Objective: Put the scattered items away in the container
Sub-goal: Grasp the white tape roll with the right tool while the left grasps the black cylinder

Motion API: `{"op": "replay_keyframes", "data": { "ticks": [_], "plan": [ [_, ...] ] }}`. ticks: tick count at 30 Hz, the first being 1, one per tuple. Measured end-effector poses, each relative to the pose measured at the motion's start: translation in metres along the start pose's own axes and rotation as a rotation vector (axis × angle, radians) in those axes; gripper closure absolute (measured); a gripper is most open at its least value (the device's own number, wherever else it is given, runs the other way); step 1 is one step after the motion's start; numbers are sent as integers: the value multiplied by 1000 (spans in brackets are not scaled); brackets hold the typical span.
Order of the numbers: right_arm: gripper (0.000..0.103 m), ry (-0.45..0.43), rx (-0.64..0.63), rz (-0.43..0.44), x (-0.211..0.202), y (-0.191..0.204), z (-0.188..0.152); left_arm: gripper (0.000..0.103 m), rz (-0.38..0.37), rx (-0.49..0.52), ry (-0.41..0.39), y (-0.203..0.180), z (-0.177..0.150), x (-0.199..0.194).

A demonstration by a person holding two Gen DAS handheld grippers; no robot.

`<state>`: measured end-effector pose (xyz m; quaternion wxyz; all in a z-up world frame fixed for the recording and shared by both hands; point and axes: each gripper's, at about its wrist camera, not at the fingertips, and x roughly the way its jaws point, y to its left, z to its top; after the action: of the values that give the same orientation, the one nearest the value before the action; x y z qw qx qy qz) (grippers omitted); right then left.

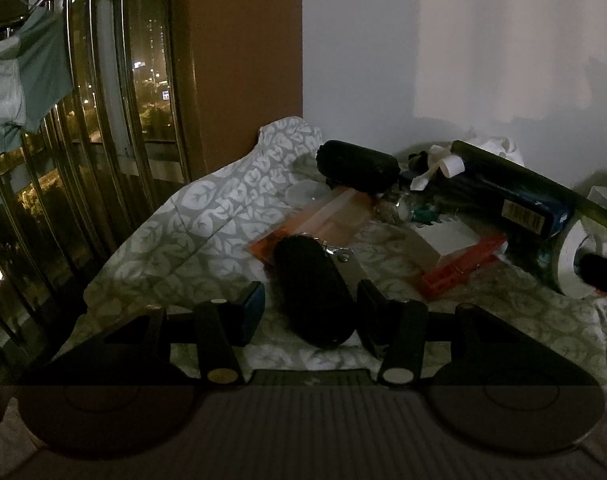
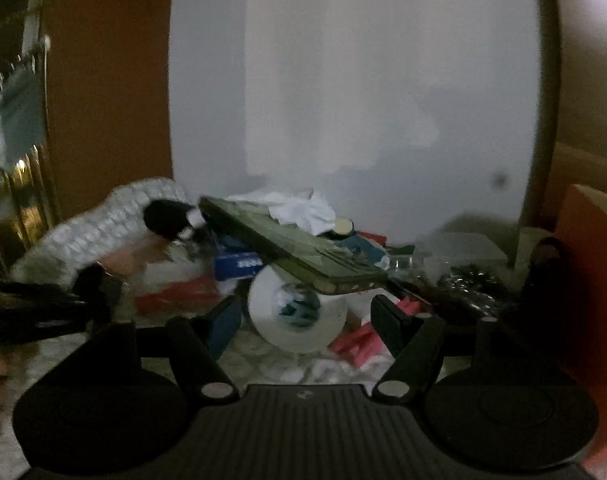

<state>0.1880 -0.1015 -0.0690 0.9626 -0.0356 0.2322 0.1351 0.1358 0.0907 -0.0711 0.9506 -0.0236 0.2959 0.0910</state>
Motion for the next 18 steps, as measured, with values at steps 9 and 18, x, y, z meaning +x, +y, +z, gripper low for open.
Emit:
{"op": "replay_keyframes", "data": {
  "ticks": [9,18],
  "plan": [
    [34,51,-4,-2,24,2,3,52,0,-9,-5,1,1,-1],
    [46,35,4,35,19,3,2,51,-2,-33,3,2,3,3]
  ]
}}
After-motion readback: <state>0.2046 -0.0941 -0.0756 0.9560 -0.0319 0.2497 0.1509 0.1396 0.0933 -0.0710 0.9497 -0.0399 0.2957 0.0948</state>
